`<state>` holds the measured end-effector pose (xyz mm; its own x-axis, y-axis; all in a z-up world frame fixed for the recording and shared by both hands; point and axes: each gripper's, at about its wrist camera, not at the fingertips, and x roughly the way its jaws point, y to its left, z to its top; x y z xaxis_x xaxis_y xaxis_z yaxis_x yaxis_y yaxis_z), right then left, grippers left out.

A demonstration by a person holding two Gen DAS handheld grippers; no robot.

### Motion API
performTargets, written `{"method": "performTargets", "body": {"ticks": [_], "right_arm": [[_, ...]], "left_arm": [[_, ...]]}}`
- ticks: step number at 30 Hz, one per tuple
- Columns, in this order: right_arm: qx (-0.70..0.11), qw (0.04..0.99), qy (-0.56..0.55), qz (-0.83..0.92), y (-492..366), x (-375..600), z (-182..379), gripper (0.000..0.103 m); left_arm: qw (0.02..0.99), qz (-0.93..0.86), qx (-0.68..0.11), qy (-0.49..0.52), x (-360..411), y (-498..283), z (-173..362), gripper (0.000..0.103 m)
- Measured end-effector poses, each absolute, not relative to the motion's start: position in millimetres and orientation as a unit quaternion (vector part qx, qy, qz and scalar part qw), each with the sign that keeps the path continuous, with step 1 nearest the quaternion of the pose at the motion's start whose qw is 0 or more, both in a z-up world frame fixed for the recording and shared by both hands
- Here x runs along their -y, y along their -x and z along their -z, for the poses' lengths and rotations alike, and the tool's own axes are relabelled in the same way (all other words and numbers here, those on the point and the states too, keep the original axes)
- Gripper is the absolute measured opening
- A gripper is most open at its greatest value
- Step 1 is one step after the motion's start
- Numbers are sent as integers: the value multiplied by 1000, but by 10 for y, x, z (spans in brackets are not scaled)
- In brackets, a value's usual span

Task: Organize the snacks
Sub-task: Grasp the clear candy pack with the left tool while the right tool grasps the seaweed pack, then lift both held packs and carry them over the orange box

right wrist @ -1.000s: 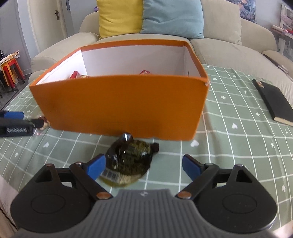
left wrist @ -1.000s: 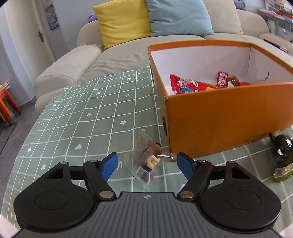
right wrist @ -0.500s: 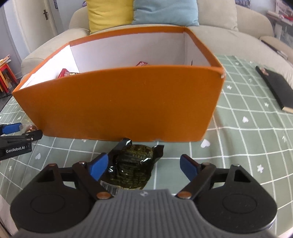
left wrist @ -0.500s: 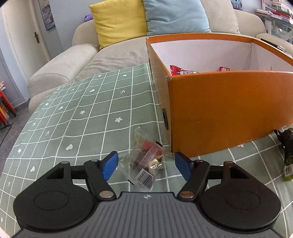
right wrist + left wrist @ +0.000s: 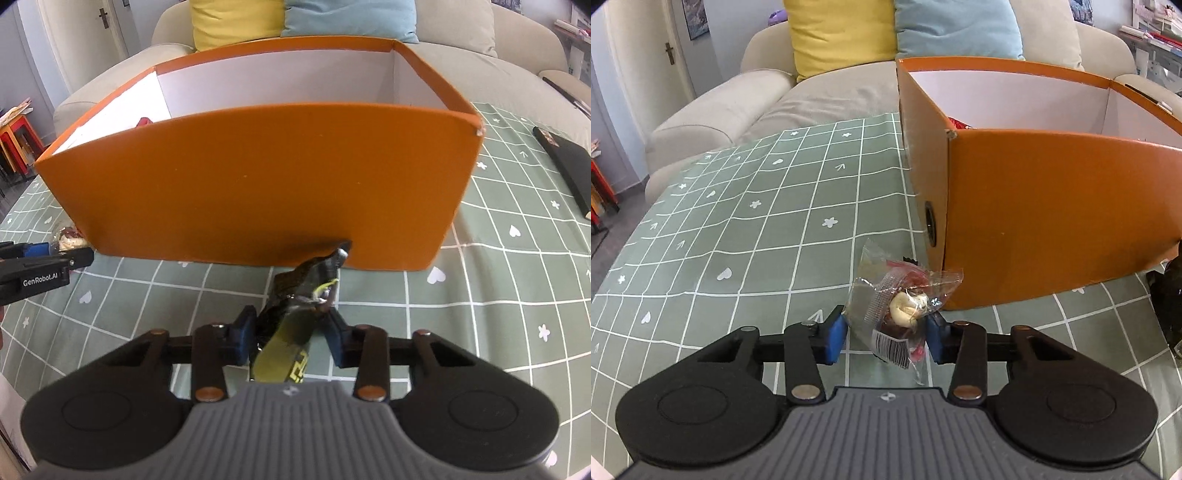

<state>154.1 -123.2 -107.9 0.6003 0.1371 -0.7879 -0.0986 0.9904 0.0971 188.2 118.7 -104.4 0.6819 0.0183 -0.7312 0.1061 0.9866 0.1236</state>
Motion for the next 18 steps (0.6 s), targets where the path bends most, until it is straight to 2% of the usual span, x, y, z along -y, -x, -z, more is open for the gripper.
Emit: {"method": "performTargets", "body": {"ticks": [6, 18], "right_arm": [[-438, 896, -20, -73, -1478, 1290, 1053, 30], [-439, 894, -21, -83, -1233, 1577, 969, 30]], "left_arm": [[914, 38, -395, -91, -1073, -1751, 1007, 47], [916, 95, -386, -54, -755, -1322, 732, 46]]}}
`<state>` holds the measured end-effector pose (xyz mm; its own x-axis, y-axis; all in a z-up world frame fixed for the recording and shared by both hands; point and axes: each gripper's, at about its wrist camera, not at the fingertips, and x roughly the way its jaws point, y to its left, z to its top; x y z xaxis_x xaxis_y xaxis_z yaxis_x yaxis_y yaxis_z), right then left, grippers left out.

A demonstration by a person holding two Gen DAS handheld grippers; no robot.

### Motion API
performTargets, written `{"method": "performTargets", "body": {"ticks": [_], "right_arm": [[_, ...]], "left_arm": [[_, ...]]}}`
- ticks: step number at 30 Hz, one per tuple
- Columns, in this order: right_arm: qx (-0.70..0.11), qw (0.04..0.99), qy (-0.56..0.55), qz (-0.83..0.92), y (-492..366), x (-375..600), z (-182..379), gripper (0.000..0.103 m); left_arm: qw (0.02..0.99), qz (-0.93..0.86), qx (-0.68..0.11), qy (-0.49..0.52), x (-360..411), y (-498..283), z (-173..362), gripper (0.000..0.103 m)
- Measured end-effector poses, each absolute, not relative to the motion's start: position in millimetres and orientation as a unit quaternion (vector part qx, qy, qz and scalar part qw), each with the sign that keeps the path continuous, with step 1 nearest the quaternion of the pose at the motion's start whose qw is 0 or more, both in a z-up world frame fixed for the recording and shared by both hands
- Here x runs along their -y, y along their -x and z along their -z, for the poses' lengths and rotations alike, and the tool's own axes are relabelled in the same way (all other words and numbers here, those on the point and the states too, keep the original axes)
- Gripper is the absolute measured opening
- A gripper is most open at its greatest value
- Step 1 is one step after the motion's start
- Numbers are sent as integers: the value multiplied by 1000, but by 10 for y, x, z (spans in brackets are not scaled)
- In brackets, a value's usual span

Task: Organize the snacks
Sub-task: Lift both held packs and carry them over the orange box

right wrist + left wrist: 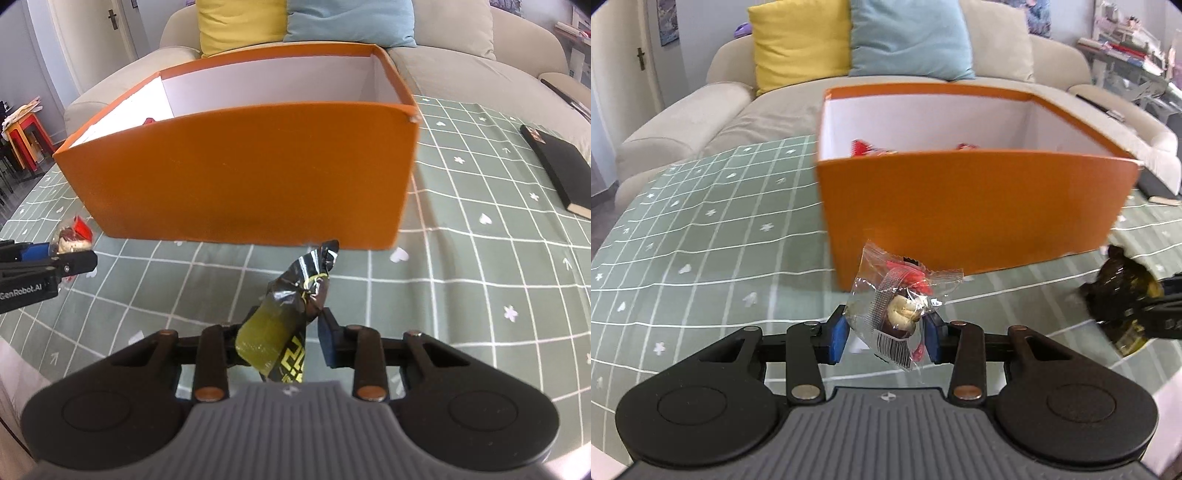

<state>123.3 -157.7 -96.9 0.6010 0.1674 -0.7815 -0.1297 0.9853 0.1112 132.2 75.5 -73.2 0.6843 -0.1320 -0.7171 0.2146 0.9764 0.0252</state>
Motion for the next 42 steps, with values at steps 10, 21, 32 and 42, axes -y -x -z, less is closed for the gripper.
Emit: {"method": "performTargets", "body": {"ticks": [10, 21, 32, 42], "right_arm": [[-424, 900, -26, -98, -1016, 1713, 807, 29], [-369, 921, -43, -120, -957, 1793, 423, 29], [-309, 941, -34, -132, -1230, 1867, -33, 29], [-301, 941, -10, -151, -1825, 1795, -186, 29]], "left_arm": [[920, 131, -369, -37, -386, -1035, 566, 45], [930, 134, -340, -35, -226, -1010, 250, 45], [944, 142, -285, -83, -54, -1341, -194, 45], [938, 136, -311, -74, -63, -1948, -234, 45]]}}
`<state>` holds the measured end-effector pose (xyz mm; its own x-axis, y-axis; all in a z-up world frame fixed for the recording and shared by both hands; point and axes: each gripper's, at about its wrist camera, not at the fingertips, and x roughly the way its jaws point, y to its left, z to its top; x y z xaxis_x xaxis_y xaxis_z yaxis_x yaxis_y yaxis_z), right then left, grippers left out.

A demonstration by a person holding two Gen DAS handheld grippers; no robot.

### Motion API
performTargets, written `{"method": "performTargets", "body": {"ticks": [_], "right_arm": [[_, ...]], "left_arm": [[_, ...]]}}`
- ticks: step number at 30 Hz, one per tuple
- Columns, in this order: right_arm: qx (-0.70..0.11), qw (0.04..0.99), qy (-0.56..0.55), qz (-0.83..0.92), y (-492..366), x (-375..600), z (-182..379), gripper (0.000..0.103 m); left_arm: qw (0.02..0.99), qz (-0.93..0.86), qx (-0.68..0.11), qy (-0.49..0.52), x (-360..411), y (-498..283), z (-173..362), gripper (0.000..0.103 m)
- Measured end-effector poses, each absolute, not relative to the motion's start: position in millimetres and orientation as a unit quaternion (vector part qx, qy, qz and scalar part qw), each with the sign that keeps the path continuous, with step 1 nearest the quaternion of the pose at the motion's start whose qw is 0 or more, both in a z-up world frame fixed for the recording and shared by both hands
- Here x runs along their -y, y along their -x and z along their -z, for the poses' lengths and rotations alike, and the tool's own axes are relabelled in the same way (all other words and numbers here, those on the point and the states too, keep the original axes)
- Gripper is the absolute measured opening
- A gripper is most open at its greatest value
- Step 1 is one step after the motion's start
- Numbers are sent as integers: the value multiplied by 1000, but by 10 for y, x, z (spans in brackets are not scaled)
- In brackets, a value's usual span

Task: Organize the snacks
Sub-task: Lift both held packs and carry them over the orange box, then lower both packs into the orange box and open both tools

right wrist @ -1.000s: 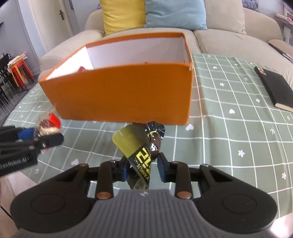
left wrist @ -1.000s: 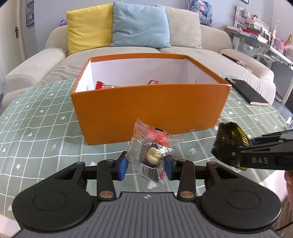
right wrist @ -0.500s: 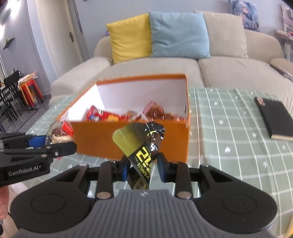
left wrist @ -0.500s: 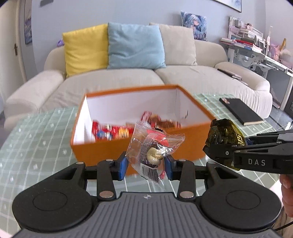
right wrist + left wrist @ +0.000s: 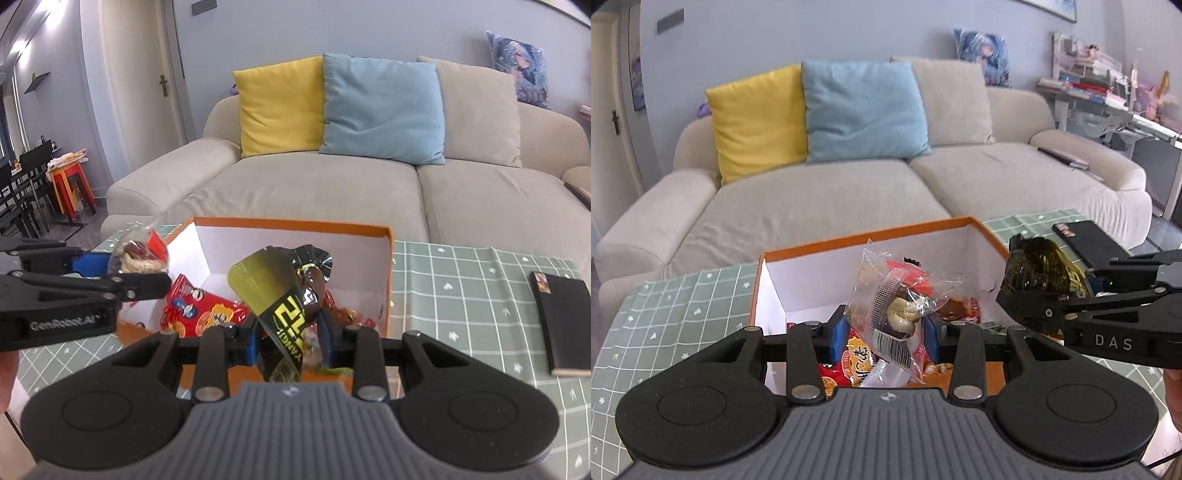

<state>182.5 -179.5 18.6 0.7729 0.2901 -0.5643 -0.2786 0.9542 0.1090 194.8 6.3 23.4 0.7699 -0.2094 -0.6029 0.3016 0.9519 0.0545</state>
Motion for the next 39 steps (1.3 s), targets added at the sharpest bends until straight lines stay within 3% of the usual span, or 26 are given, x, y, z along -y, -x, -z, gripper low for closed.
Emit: {"method": "performTargets", "body": {"ticks": [15, 32, 35, 39], "right_arm": [[-374, 912, 99, -133, -2683, 1346, 258, 29], [-385, 902, 159, -114, -2755, 1231, 436, 31], [-382, 902, 168, -112, -2746, 1212, 408, 32], [-376, 906, 163, -106, -2707, 1246, 344, 41]], "left_arm": [[906, 102, -396, -111, -89, -2660, 298, 45], [889, 86, -428, -136, -83, -2766, 442, 46], [887, 86, -432, -136, -64, -2774, 416, 48], [894, 71, -418, -146, -78, -2744, 354, 61]]}}
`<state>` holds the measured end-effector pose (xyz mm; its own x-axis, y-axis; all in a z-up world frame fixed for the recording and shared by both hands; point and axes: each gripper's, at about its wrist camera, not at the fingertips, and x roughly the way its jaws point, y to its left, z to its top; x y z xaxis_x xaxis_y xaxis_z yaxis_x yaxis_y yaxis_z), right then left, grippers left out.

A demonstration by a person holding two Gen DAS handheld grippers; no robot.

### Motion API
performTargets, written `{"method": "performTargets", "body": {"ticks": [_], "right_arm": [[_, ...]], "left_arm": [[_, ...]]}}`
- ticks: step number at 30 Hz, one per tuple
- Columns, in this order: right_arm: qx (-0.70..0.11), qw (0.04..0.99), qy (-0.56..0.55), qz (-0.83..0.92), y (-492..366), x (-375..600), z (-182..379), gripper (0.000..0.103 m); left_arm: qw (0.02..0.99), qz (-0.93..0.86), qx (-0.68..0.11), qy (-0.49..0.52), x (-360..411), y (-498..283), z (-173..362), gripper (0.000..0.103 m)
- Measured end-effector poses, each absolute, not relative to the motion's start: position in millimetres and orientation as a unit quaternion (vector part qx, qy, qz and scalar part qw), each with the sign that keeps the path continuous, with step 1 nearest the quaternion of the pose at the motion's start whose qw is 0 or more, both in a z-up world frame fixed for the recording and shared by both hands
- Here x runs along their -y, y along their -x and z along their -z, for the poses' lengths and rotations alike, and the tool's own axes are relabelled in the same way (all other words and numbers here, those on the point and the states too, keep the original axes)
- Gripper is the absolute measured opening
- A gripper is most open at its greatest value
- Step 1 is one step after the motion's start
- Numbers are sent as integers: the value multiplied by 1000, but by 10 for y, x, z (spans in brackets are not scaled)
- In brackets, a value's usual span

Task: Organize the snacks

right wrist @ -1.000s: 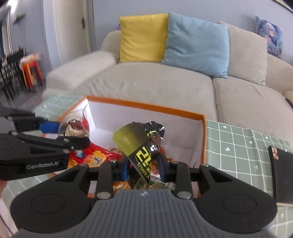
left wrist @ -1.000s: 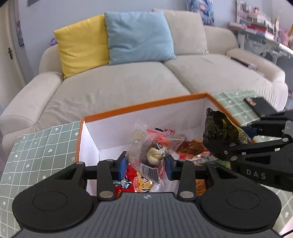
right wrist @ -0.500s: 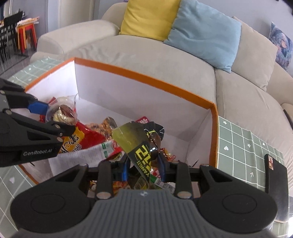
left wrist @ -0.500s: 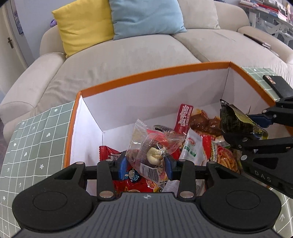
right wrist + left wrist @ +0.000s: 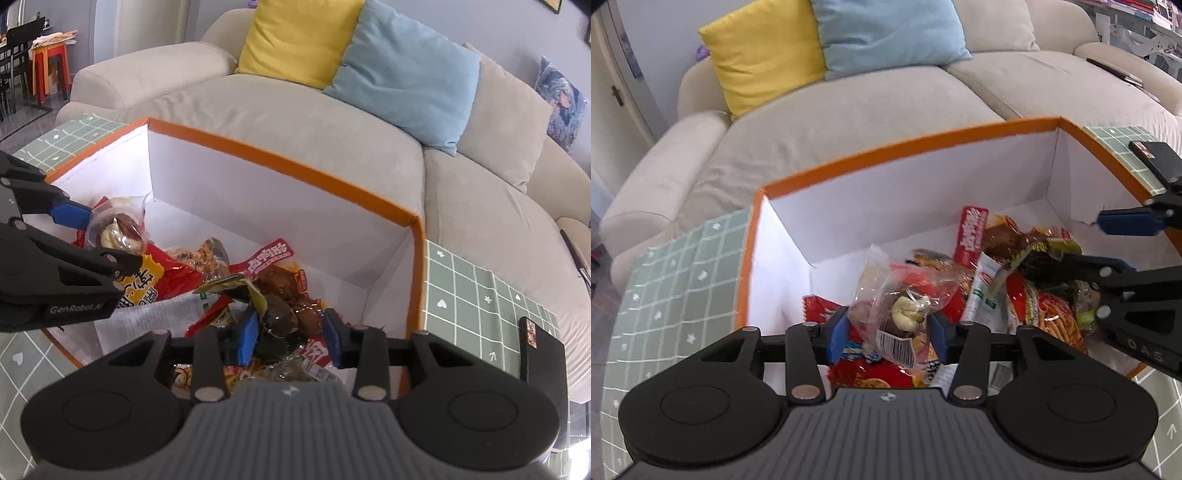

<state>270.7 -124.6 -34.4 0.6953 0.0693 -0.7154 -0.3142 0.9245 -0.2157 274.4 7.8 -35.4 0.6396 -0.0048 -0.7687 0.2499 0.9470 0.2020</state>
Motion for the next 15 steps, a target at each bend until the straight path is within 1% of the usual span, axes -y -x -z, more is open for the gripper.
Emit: {"method": "performTargets", "body": {"ticks": [1, 2, 3, 4, 5, 8, 15], "right_arm": [[-374, 907, 161, -105, -2696, 1262, 329, 45], [-373, 909, 157, -104, -2683, 1282, 312, 49], [-373, 909, 153, -103, -2671, 1282, 292, 50], [-373, 910, 148, -103, -2661, 1292, 271, 52], [-374, 911, 143, -103, -2649, 1301, 247, 58], [-367, 915, 134, -100, -2596, 1326, 166, 70], [-356, 923, 113, -92, -2400, 1438, -76, 77]], "left_arm": [[896, 66, -413, -147, -87, -2728, 323, 64], [900, 64, -406, -145, -96, -2704, 283, 71], [903, 64, -400, -142, -104, -2681, 246, 74], [905, 65, -395, -141, -111, -2660, 209, 75], [907, 67, -391, -141, -113, -2639, 172, 76], [912, 61, -377, -150, -101, -2568, 68, 76], [927, 41, -345, -140, -160, -2358, -251, 78]]}}
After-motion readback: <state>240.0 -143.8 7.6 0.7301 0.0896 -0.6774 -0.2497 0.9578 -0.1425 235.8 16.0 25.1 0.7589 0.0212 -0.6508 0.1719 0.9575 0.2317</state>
